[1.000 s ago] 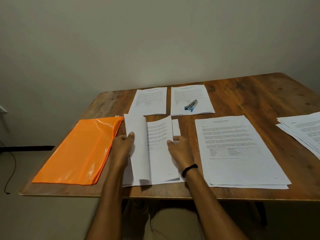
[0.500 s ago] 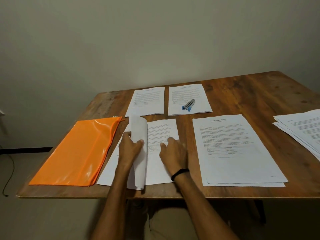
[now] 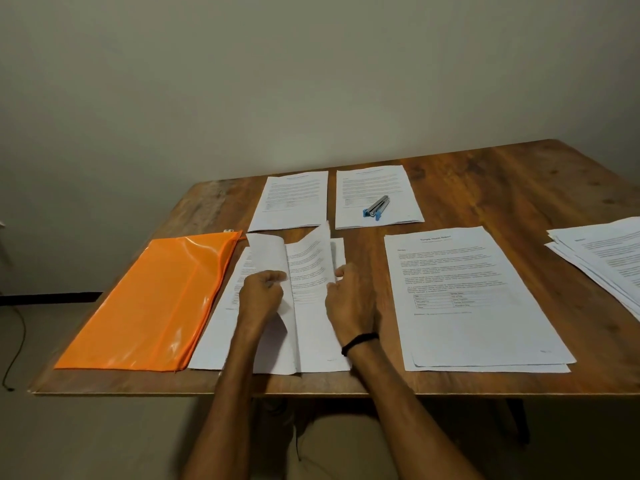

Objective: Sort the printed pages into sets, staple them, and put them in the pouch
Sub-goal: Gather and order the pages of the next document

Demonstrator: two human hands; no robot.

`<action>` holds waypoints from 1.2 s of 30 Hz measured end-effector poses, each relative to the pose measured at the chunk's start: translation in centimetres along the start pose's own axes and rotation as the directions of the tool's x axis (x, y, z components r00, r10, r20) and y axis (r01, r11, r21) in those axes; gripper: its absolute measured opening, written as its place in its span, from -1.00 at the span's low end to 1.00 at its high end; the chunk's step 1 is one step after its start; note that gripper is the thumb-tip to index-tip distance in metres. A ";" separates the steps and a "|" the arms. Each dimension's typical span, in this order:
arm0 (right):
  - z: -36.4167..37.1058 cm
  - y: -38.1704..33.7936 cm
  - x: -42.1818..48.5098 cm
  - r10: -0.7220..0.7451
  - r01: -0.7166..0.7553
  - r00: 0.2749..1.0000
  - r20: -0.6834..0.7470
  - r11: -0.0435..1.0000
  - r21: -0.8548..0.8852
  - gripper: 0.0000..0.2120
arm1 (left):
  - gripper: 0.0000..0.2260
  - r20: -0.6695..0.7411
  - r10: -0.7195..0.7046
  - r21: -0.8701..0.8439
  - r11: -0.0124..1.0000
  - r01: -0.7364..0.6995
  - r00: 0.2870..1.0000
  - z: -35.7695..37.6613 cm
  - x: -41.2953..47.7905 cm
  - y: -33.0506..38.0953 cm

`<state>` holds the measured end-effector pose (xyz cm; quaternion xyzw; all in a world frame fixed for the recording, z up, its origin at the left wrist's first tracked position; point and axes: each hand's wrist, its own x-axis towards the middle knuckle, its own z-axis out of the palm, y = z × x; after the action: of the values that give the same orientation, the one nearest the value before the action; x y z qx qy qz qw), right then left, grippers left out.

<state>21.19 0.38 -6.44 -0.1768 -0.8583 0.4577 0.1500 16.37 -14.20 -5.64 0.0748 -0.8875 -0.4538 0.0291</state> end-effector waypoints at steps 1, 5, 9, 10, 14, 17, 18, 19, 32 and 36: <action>0.0 -0.1 -0.1 -0.007 0.007 1.000 0.006 1.000 0.001 -0.78 | -0.75 0.002 -0.010 -0.023 1.000 0.010 1.000 0.0 0.1 -0.2; 0.0 -0.9 -0.6 -0.095 0.105 0.993 0.073 0.985 -0.136 -0.77 | -0.79 0.044 -0.035 -0.126 0.991 0.040 0.998 -0.3 0.0 -0.2; 1.3 -1.4 -2.0 -0.191 0.215 0.968 0.165 0.965 -0.148 -0.74 | -0.57 0.044 -0.133 -0.064 0.989 0.135 0.990 -0.1 0.3 0.4; 1.5 -1.4 -2.2 -0.185 0.214 0.965 0.186 0.966 -0.147 -0.74 | -0.63 0.032 -0.164 -0.053 0.985 0.165 0.986 0.0 0.4 0.5; 1.6 -1.3 -1.8 -0.125 0.151 0.973 0.195 0.980 -0.126 -0.69 | -0.79 -0.011 -0.178 -0.048 0.983 0.178 0.984 0.3 0.3 -0.1; 1.2 -1.1 -1.4 -0.087 0.100 0.984 0.156 0.992 -0.077 -0.66 | -0.85 -0.016 -0.167 -0.094 0.982 0.165 0.986 0.1 0.3 -0.5; 0.9 -1.0 -1.2 -0.084 0.094 0.988 0.130 0.993 -0.069 -0.65 | -0.85 -0.008 -0.171 -0.097 0.981 0.170 0.985 0.0 0.3 -0.5; 0.6 -0.9 -1.1 -0.079 0.086 0.991 0.105 0.995 -0.059 -0.64 | -0.84 -0.003 -0.165 -0.107 0.981 0.164 0.986 0.1 0.3 -0.5; 1.6 -1.6 -1.9 -0.327 0.317 0.814 0.481 0.943 0.104 -0.67 | -0.46 0.068 -0.144 -0.267 0.951 0.157 0.987 -0.4 0.0 0.2; 1.6 -1.7 -2.3 -0.305 0.260 0.795 0.524 0.952 0.160 -0.66 | -0.60 0.027 -0.225 -0.195 0.954 0.226 0.974 -0.5 -0.5 0.3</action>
<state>22.25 -2.68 -6.12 0.0963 -0.8630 0.4953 -0.0259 16.90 -14.30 -5.09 0.1715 -0.8240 -0.5398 -0.0175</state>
